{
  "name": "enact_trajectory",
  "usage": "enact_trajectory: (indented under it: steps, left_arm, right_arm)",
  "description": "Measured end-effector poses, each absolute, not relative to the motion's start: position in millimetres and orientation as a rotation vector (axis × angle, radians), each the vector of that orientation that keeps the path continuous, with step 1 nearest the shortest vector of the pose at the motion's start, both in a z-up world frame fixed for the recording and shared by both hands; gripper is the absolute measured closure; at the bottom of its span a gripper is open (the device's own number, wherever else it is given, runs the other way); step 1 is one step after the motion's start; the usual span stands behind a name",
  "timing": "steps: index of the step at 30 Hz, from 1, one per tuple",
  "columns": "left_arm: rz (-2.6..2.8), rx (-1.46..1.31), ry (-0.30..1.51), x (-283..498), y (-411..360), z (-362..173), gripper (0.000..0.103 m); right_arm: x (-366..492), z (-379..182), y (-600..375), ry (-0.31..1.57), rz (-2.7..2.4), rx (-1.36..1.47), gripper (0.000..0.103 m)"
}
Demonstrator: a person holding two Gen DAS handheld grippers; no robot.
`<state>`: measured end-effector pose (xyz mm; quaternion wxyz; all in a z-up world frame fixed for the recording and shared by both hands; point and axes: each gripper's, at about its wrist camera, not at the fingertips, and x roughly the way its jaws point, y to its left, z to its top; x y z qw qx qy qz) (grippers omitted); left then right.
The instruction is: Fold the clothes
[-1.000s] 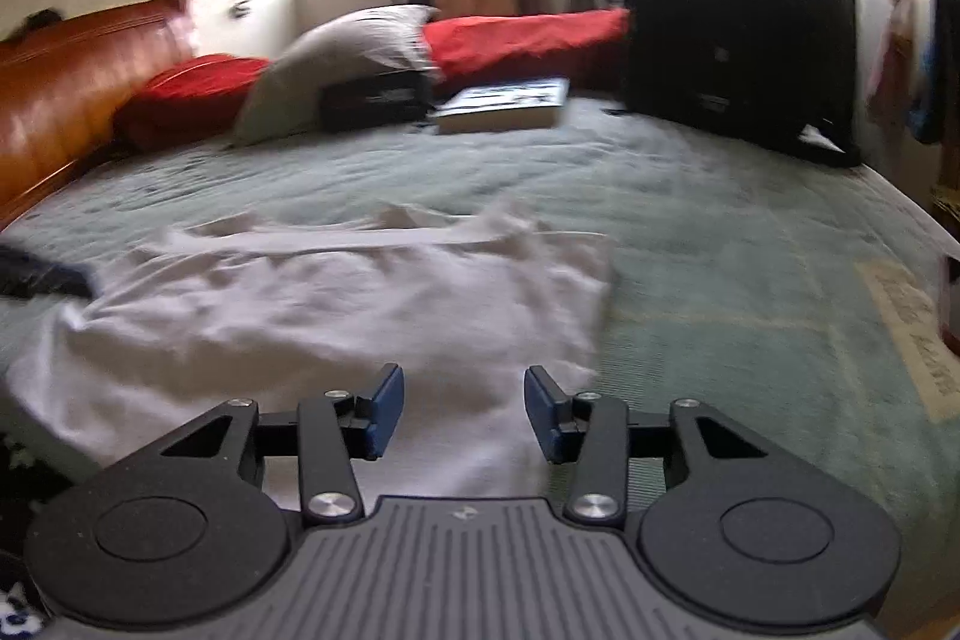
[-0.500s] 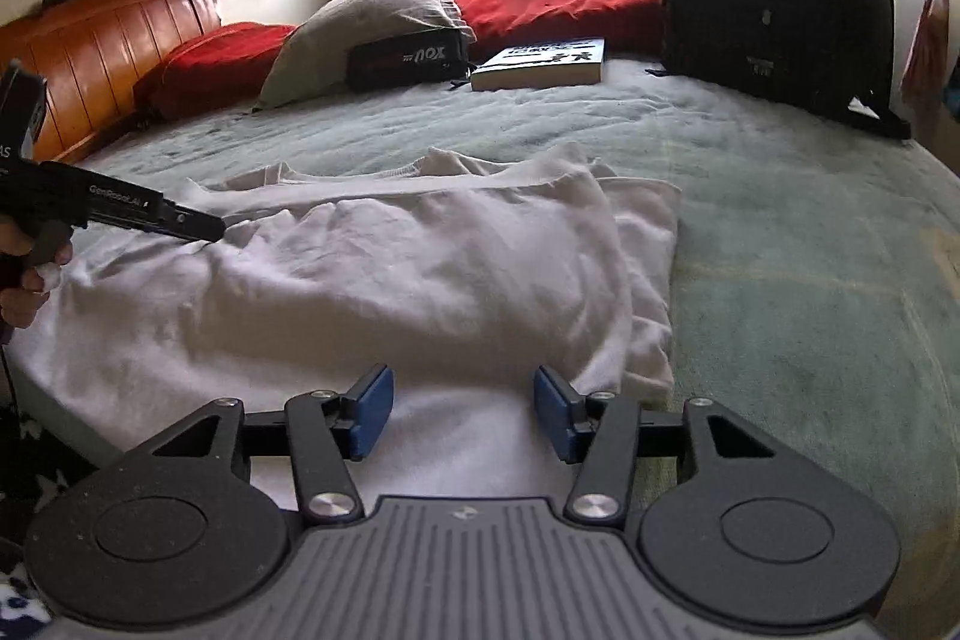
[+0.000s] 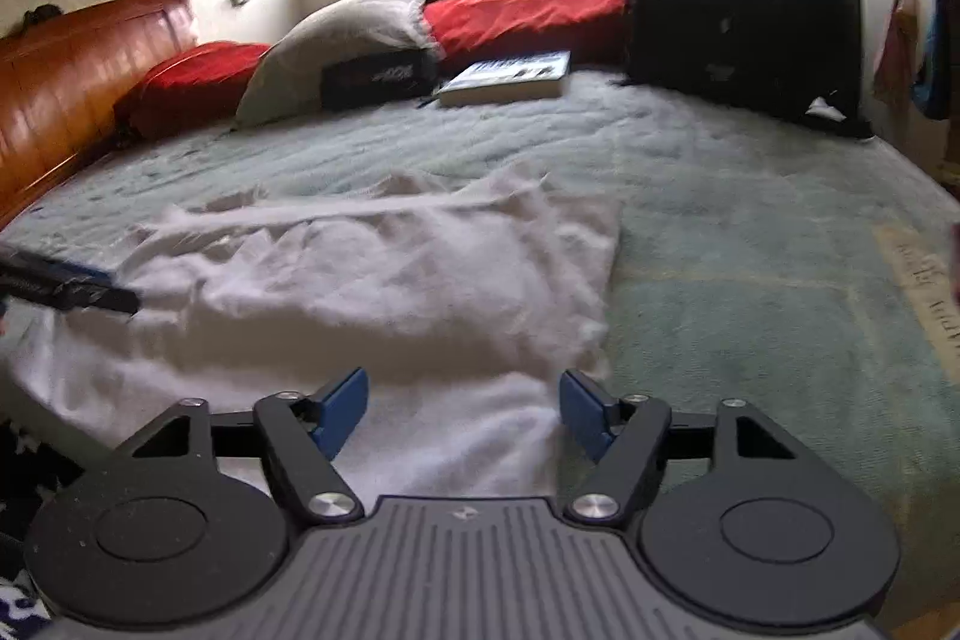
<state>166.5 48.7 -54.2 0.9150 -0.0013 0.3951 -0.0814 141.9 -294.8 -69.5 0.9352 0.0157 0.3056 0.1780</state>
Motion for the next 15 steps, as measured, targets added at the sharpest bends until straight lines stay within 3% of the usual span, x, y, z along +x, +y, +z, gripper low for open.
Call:
enact_trajectory:
  steps: [15]
  left_arm:
    - [-0.094, -0.071, 0.847, 134.5, 67.5, -54.5, 0.018]
  right_arm:
    - [163.6, -73.3, -273.2, 0.680, 0.385, 0.082, 0.009]
